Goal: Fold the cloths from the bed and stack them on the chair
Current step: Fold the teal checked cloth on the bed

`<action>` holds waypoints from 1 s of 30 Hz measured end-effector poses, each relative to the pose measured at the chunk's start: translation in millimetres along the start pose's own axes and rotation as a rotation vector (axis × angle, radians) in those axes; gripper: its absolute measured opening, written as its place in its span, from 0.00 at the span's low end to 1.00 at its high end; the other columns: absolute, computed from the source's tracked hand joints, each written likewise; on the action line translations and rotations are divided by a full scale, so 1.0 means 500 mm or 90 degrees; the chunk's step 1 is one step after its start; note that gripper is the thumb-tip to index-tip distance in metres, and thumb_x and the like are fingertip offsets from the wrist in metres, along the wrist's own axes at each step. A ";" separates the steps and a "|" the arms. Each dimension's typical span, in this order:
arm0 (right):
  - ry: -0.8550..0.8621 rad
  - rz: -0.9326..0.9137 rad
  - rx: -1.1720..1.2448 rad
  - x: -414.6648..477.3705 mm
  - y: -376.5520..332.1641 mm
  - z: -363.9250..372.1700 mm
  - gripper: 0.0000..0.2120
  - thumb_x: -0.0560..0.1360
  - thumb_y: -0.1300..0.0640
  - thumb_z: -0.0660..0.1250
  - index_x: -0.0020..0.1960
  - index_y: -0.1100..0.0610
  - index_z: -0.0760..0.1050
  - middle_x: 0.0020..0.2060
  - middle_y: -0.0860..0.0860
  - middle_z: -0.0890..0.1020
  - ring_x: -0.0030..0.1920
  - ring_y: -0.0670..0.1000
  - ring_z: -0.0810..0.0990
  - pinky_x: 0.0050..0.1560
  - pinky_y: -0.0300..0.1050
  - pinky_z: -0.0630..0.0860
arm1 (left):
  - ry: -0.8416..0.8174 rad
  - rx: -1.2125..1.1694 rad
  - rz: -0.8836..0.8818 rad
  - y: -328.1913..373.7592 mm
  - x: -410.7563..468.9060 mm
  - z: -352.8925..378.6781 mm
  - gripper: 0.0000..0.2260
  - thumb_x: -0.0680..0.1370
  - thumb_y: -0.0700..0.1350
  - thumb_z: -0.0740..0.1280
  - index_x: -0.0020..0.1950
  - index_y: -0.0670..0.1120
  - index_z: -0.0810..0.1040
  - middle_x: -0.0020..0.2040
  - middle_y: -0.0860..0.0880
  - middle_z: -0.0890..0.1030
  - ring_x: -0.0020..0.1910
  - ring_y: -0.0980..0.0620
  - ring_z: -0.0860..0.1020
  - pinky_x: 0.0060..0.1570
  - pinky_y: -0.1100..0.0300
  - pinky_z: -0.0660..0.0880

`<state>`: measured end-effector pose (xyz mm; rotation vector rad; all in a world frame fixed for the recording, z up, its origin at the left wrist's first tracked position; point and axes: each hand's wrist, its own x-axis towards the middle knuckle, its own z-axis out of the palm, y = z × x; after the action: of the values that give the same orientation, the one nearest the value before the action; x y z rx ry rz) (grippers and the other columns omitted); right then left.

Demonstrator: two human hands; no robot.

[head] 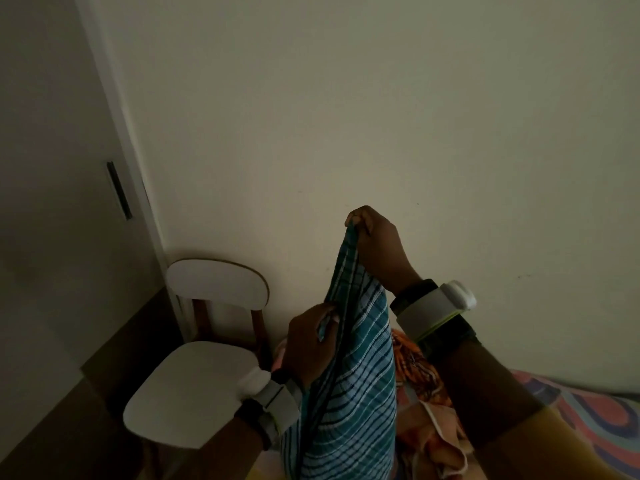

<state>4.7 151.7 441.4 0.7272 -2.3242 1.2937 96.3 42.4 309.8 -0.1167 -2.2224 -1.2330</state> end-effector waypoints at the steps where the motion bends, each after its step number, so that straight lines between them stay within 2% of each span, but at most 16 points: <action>1: -0.002 0.005 0.006 0.000 0.002 -0.001 0.12 0.79 0.68 0.52 0.47 0.60 0.74 0.37 0.53 0.76 0.35 0.53 0.73 0.30 0.28 0.65 | -0.015 -0.054 -0.049 -0.004 0.000 0.004 0.09 0.76 0.43 0.67 0.55 0.46 0.79 0.50 0.56 0.80 0.45 0.70 0.75 0.46 0.82 0.67; 4: -0.010 0.019 0.018 0.001 0.006 0.001 0.12 0.79 0.68 0.53 0.47 0.59 0.74 0.37 0.51 0.75 0.34 0.46 0.71 0.32 0.27 0.65 | -0.080 -0.114 -0.106 -0.019 0.003 0.014 0.13 0.69 0.53 0.69 0.46 0.45 0.80 0.45 0.53 0.82 0.46 0.61 0.79 0.46 0.68 0.76; 7: -0.022 0.015 0.025 0.001 0.012 0.004 0.12 0.78 0.68 0.53 0.46 0.58 0.73 0.34 0.46 0.74 0.33 0.42 0.70 0.32 0.27 0.66 | -0.179 -0.070 -0.144 -0.048 0.005 0.019 0.15 0.65 0.54 0.69 0.44 0.45 0.81 0.44 0.49 0.84 0.44 0.55 0.81 0.46 0.59 0.78; 9: 0.005 0.036 0.059 0.005 0.018 -0.001 0.14 0.77 0.69 0.52 0.44 0.57 0.72 0.32 0.47 0.73 0.28 0.43 0.69 0.28 0.32 0.66 | -0.227 -0.052 -0.173 -0.070 0.004 0.006 0.15 0.66 0.55 0.71 0.44 0.45 0.83 0.42 0.52 0.84 0.42 0.59 0.81 0.43 0.60 0.79; 10: 0.026 0.047 0.083 0.011 0.019 -0.009 0.15 0.76 0.70 0.50 0.42 0.56 0.71 0.31 0.48 0.72 0.25 0.43 0.67 0.26 0.34 0.65 | -0.252 -0.046 -0.177 -0.076 0.004 -0.003 0.14 0.67 0.53 0.72 0.42 0.42 0.83 0.38 0.55 0.83 0.38 0.64 0.79 0.39 0.65 0.77; 12: 0.076 0.053 0.118 0.025 0.026 -0.021 0.18 0.75 0.71 0.49 0.39 0.52 0.70 0.30 0.49 0.71 0.23 0.43 0.66 0.25 0.36 0.65 | -0.309 -0.011 -0.179 -0.093 0.003 -0.025 0.14 0.71 0.44 0.73 0.34 0.33 0.78 0.23 0.59 0.73 0.26 0.67 0.73 0.30 0.75 0.65; 14: 0.117 0.061 0.137 0.033 0.027 -0.031 0.19 0.75 0.71 0.49 0.39 0.51 0.70 0.30 0.49 0.71 0.26 0.46 0.66 0.27 0.36 0.64 | -0.346 0.024 -0.178 -0.110 0.007 -0.043 0.17 0.72 0.43 0.73 0.28 0.35 0.73 0.18 0.56 0.65 0.22 0.64 0.70 0.26 0.72 0.61; 16: 0.134 0.074 0.148 0.027 0.040 -0.035 0.18 0.76 0.70 0.49 0.41 0.52 0.71 0.31 0.49 0.71 0.27 0.46 0.67 0.29 0.38 0.65 | -0.339 0.017 -0.197 -0.128 0.019 -0.053 0.21 0.73 0.45 0.71 0.25 0.43 0.65 0.17 0.54 0.65 0.19 0.59 0.67 0.27 0.66 0.59; 18: 0.061 0.087 0.142 0.003 0.060 -0.031 0.11 0.79 0.65 0.55 0.48 0.55 0.74 0.30 0.50 0.75 0.28 0.49 0.72 0.32 0.41 0.70 | -0.290 -0.016 -0.235 -0.135 0.033 -0.057 0.21 0.74 0.43 0.69 0.25 0.46 0.64 0.17 0.55 0.65 0.20 0.59 0.66 0.29 0.62 0.60; 19: -0.035 0.092 0.133 -0.014 0.072 -0.025 0.06 0.79 0.60 0.60 0.53 0.54 0.75 0.29 0.49 0.76 0.28 0.49 0.74 0.32 0.42 0.72 | -0.269 -0.018 -0.222 -0.131 0.040 -0.059 0.21 0.74 0.43 0.69 0.25 0.47 0.63 0.18 0.55 0.66 0.20 0.59 0.66 0.30 0.61 0.60; 21: -0.310 0.093 0.081 -0.056 0.089 -0.004 0.18 0.74 0.54 0.70 0.63 0.51 0.73 0.32 0.47 0.79 0.30 0.43 0.76 0.36 0.39 0.74 | -0.287 0.000 -0.164 -0.108 0.053 -0.065 0.20 0.74 0.44 0.68 0.24 0.47 0.65 0.19 0.55 0.67 0.22 0.61 0.68 0.29 0.65 0.62; 23: -0.551 0.060 -0.047 -0.100 0.098 0.040 0.28 0.67 0.53 0.76 0.65 0.51 0.72 0.45 0.46 0.82 0.43 0.41 0.79 0.47 0.37 0.75 | -0.339 0.020 -0.100 -0.081 0.069 -0.067 0.17 0.74 0.44 0.67 0.27 0.39 0.72 0.22 0.58 0.68 0.23 0.64 0.70 0.27 0.72 0.63; 24: -0.594 0.041 -0.108 -0.124 0.106 0.064 0.27 0.66 0.53 0.77 0.63 0.52 0.74 0.49 0.46 0.82 0.47 0.43 0.79 0.49 0.38 0.74 | -0.369 0.035 -0.075 -0.075 0.075 -0.068 0.16 0.74 0.44 0.67 0.29 0.37 0.74 0.24 0.56 0.69 0.24 0.65 0.71 0.27 0.73 0.63; 27: -0.493 -0.001 -0.133 -0.140 0.109 0.087 0.15 0.70 0.55 0.74 0.54 0.58 0.77 0.46 0.55 0.83 0.45 0.53 0.81 0.45 0.46 0.74 | -0.430 0.070 -0.033 -0.070 0.093 -0.084 0.12 0.73 0.45 0.70 0.33 0.38 0.78 0.28 0.51 0.74 0.27 0.66 0.73 0.28 0.73 0.64; 28: -0.475 0.008 -0.104 -0.136 0.106 0.086 0.16 0.70 0.55 0.73 0.56 0.57 0.75 0.44 0.56 0.84 0.42 0.53 0.82 0.44 0.47 0.76 | -0.448 0.079 -0.039 -0.071 0.093 -0.090 0.11 0.73 0.45 0.71 0.34 0.39 0.79 0.28 0.51 0.74 0.27 0.66 0.73 0.28 0.73 0.64; 30: -0.517 0.010 -0.078 -0.129 0.094 0.086 0.26 0.70 0.55 0.73 0.65 0.52 0.68 0.45 0.54 0.84 0.42 0.50 0.82 0.45 0.46 0.79 | -0.485 0.091 -0.056 -0.066 0.091 -0.098 0.09 0.72 0.43 0.72 0.35 0.39 0.80 0.28 0.54 0.73 0.26 0.65 0.72 0.28 0.72 0.65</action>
<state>24.3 151.7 352.8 1.3867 -2.9830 0.9419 69.6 -24.5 328.8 -0.5087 -2.9808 -1.1933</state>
